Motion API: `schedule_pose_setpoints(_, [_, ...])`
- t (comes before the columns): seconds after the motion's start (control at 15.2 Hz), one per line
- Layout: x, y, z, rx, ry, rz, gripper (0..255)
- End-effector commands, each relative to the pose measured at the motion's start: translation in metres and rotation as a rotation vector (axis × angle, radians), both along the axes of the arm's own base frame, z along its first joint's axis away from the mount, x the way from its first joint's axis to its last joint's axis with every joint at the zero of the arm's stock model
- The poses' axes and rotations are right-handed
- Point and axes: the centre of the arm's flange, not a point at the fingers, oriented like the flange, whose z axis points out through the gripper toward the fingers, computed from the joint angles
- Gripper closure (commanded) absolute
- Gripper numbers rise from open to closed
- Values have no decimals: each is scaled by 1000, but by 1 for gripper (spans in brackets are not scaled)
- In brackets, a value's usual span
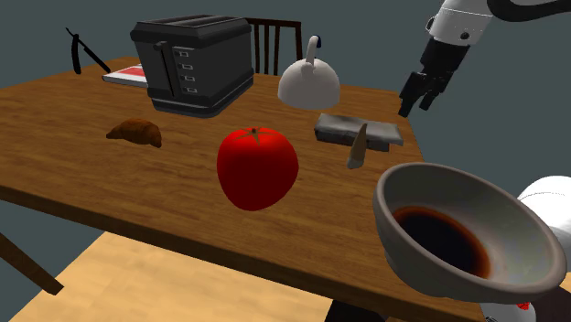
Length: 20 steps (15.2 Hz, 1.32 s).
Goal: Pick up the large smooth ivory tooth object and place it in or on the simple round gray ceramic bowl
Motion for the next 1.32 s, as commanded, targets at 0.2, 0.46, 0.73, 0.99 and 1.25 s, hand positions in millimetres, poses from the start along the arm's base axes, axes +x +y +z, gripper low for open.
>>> schedule_pose_setpoints(0.2, [12, 36, 9, 18, 112, -41, 0])
schedule_pose_setpoints(0.46, [31, 82, 19, 41, 262, -95, 0])
schedule_pose_setpoints(0.73, [54, 128, 27, 65, 411, -149, 0])
schedule_pose_setpoints(0.99, [80, 171, 32, 88, 561, -203, 0])
schedule_pose_setpoints(1.25, [110, 214, 35, 112, 711, -257, 0])
